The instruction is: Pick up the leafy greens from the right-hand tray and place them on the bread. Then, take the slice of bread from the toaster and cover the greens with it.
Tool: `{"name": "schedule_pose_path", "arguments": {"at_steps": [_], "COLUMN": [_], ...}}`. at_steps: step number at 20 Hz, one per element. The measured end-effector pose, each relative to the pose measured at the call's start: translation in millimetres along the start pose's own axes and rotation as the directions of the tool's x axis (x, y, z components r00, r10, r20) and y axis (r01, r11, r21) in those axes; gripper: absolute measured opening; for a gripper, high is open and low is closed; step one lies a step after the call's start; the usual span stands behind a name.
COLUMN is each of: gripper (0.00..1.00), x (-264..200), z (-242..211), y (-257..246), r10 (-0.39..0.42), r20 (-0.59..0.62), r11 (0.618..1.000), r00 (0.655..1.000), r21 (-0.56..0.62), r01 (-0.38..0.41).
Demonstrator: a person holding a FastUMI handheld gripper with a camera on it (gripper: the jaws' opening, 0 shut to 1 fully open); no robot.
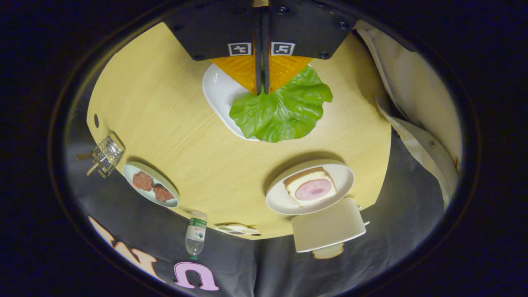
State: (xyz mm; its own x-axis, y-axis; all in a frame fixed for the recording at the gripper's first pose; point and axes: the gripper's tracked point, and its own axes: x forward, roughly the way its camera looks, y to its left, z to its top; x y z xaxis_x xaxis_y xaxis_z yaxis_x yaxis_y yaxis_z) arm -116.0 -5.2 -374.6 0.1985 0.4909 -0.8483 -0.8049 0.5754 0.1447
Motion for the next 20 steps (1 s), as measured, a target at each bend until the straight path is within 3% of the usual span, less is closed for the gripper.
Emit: {"name": "schedule_pose_path", "arguments": {"at_steps": [20], "gripper": [0.03], "x": [-44.4], "z": [105.0], "y": [47.5], "r10": [-0.087], "r20": [0.137], "r11": [0.987], "r00": [0.987], "r21": [-0.119], "r01": [0.103]}}
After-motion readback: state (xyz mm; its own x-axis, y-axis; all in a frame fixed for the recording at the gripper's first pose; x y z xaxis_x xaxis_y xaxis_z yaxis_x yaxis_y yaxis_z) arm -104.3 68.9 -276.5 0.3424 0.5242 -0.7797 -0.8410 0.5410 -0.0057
